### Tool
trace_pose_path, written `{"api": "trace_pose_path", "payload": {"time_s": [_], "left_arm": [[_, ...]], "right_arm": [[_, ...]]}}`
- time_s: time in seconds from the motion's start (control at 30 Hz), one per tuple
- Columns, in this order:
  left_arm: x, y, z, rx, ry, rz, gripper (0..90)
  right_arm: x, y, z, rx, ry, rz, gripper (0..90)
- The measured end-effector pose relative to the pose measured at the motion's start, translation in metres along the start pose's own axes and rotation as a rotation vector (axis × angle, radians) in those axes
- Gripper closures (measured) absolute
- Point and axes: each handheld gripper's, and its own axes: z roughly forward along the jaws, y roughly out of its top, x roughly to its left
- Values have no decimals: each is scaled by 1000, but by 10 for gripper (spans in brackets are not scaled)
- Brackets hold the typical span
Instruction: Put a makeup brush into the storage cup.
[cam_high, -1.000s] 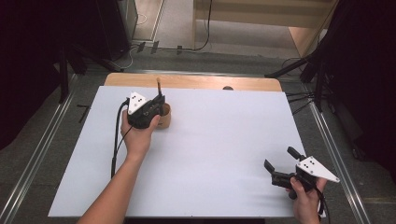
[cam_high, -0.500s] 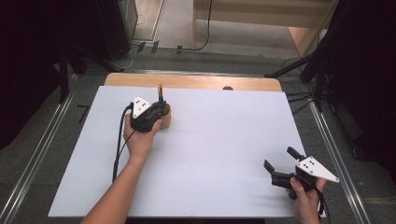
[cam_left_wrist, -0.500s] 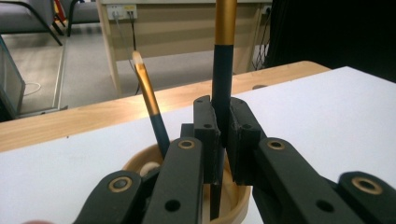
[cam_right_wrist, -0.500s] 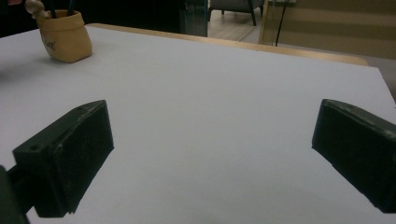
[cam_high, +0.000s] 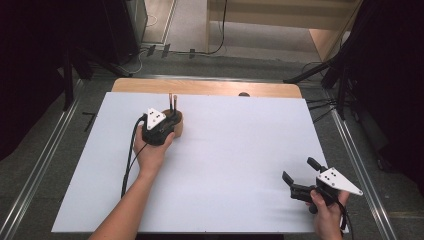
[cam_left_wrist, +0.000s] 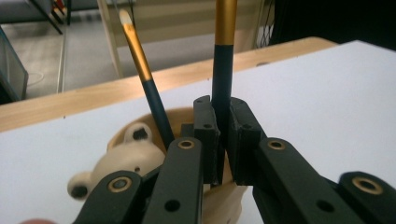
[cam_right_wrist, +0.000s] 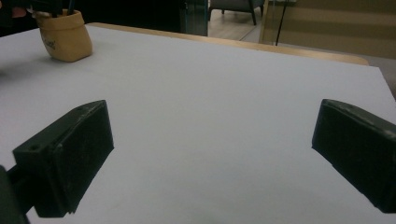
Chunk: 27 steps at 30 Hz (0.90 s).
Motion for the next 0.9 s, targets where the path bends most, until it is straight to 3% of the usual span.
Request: {"api": "trace_pose_path", "payload": {"time_s": [0.07,0.17,0.33,0.57,0.9], "left_arm": [[-2,1,-3,-14,3,-2,792],[-2,4,-11,-39,-16,-41,564],[-3,10,-23,-80,-49,-37,345],[-2,11,-33,-70,-80,-34,146],[11,0,-47,-50,-110,-60,0]], "right_arm": [[0,0,0,-1,0,1,0],[0,0,0,-2,1,3,0],[0,0,0,0,2,0,0],[0,0,0,1,3,0,0],[0,0,0,3,1,-1,0]]}}
